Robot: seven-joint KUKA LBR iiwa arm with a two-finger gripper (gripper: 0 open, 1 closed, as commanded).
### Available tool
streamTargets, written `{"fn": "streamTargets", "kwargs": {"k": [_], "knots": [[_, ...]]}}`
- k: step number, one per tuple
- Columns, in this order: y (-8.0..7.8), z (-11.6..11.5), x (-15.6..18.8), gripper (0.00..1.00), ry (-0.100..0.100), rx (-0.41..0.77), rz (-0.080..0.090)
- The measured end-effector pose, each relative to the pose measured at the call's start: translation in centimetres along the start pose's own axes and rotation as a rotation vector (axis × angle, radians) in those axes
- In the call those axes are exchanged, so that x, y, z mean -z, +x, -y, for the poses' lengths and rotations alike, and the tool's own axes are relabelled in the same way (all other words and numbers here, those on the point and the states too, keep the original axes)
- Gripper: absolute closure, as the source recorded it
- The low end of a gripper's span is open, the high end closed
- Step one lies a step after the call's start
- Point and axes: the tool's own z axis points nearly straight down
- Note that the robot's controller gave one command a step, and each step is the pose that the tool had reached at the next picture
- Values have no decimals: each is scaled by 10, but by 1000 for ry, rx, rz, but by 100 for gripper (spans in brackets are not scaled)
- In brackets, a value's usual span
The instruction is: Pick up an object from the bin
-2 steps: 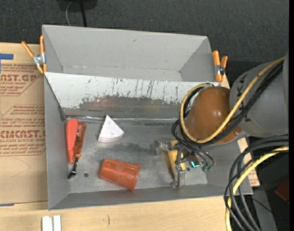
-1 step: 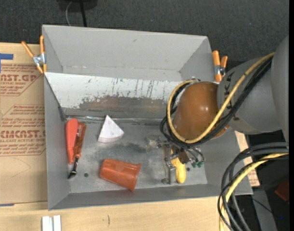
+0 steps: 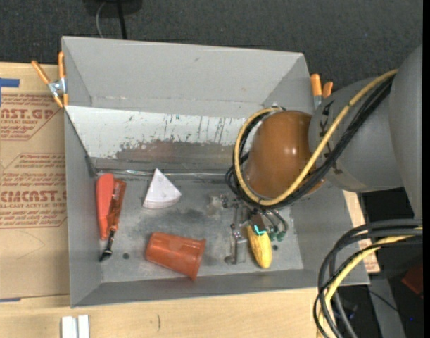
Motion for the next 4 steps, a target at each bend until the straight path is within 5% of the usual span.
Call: {"fn": "streamTargets", "kwargs": {"k": [1,2,3,4], "knots": [[-4,-2,14,0,1,-152,0],[-13,-32,36,0,2,16,-2],[-11,-49,11,0,1,159,11],[10,-71,-38,100,4,-49,1]]}}
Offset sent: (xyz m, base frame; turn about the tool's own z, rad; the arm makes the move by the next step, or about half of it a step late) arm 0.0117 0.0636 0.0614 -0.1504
